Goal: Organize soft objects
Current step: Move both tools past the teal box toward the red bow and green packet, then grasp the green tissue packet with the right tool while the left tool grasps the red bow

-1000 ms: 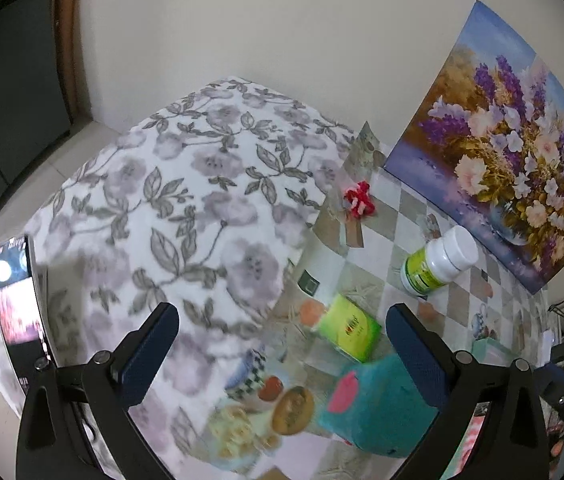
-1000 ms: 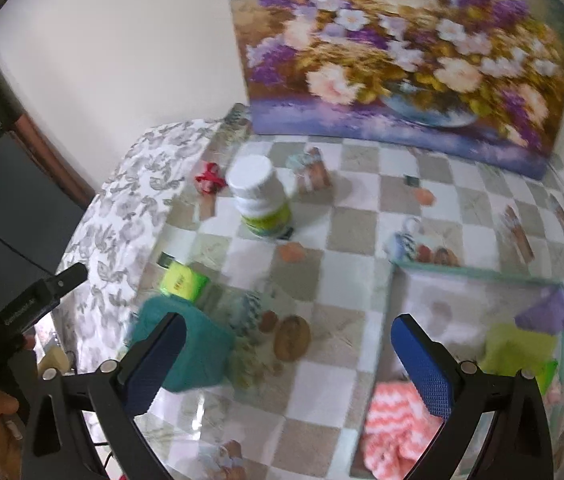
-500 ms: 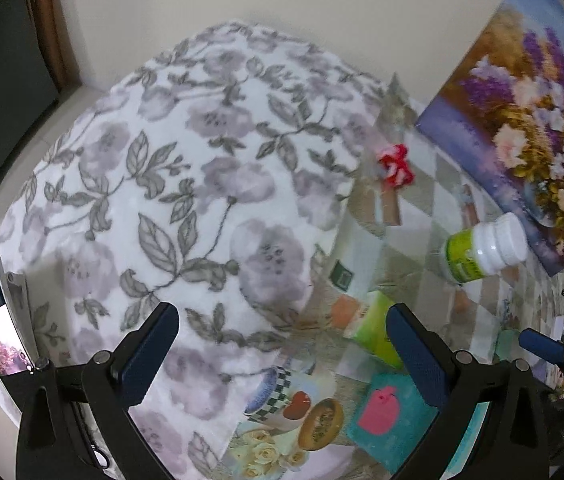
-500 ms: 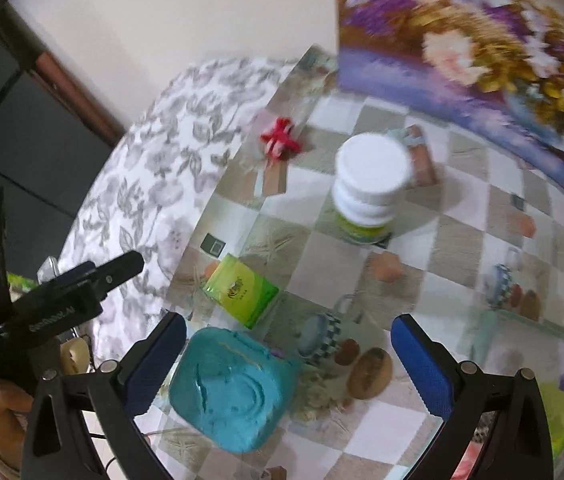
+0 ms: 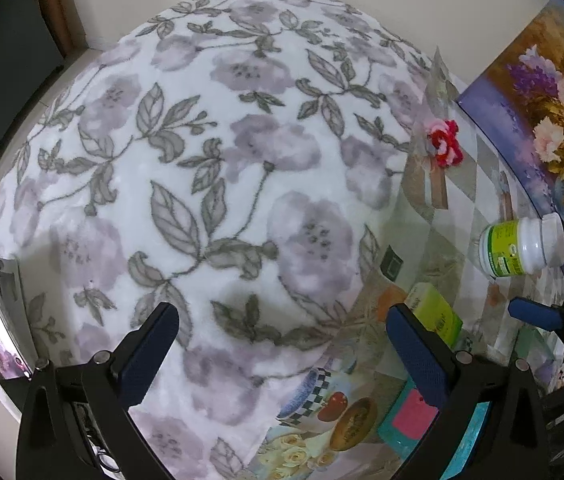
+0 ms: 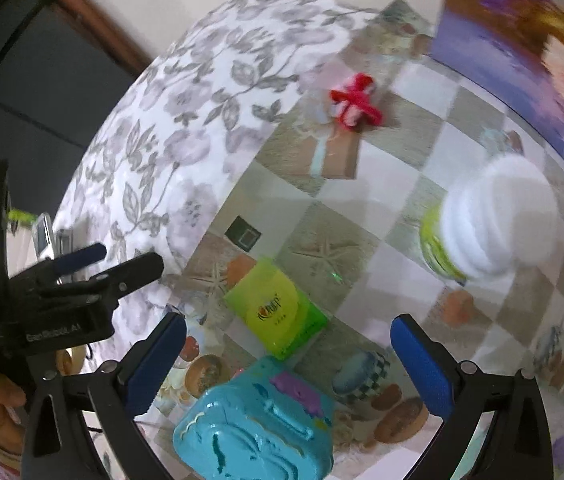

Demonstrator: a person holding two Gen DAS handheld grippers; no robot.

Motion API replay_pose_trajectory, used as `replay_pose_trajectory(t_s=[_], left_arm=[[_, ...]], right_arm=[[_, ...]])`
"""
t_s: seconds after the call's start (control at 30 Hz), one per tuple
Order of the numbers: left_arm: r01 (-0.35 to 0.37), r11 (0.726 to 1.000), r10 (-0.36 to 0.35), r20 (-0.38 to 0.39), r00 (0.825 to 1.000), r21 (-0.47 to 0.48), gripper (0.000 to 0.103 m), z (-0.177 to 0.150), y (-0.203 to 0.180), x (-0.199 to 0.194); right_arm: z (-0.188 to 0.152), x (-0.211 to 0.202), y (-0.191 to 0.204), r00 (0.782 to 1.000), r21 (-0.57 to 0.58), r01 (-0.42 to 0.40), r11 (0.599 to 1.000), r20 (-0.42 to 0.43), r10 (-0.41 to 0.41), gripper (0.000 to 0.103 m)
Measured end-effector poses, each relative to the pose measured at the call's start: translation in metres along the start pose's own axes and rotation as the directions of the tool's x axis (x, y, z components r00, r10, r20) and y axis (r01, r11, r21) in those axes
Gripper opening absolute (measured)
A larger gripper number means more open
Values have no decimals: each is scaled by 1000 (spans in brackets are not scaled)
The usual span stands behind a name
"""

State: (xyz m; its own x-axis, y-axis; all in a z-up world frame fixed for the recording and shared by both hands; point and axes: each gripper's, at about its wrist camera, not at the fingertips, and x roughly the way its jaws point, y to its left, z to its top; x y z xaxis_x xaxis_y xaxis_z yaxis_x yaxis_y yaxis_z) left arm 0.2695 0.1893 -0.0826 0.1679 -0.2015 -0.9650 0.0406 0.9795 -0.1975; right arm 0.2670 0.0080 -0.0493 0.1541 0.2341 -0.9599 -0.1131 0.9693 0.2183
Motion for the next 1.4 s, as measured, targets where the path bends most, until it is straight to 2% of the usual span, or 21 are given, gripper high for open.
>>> replay_pose_trajectory(t_s=[0.07, 0.13, 0.23, 0.37, 0.53, 0.73, 0.97, 1.23, 1.4], left_arm=[[-4, 1000, 4, 3, 1000, -4, 103, 1, 3, 0], [-5, 1000, 5, 0, 1000, -7, 103, 1, 5, 1], [-7, 1000, 7, -8, 1000, -2, 103, 0, 6, 3], [-14, 1000, 14, -11, 1000, 12, 103, -1, 5, 3], [-31, 999, 31, -17, 999, 27, 103, -1, 3, 7], [-47, 998, 47, -20, 999, 37, 103, 2, 3, 12], [-60, 997, 62, -45, 997, 58, 103, 2, 0, 18], [-65, 995, 70, -61, 996, 77, 103, 3, -7, 20], [-77, 992, 84, -60, 995, 104, 103, 7, -16, 17]], right_arm=[[1, 9, 9, 999, -66, 30, 997, -27, -32, 103], [0, 17, 15, 997, -118, 59, 991, -51, -65, 99], [0, 27, 18, 994, -163, 61, 985, -79, -74, 92], [1, 39, 21, 986, -220, 100, 970, -110, -126, 90], [2, 49, 29, 979, -293, 105, 950, -137, -151, 85], [2, 58, 40, 974, -342, 118, 932, -143, -175, 85], [10, 75, 48, 968, -331, 114, 937, -174, -180, 82], [24, 86, 39, 968, -295, 115, 949, -182, -174, 60], [26, 79, 18, 973, -240, 116, 964, -165, -159, 59]])
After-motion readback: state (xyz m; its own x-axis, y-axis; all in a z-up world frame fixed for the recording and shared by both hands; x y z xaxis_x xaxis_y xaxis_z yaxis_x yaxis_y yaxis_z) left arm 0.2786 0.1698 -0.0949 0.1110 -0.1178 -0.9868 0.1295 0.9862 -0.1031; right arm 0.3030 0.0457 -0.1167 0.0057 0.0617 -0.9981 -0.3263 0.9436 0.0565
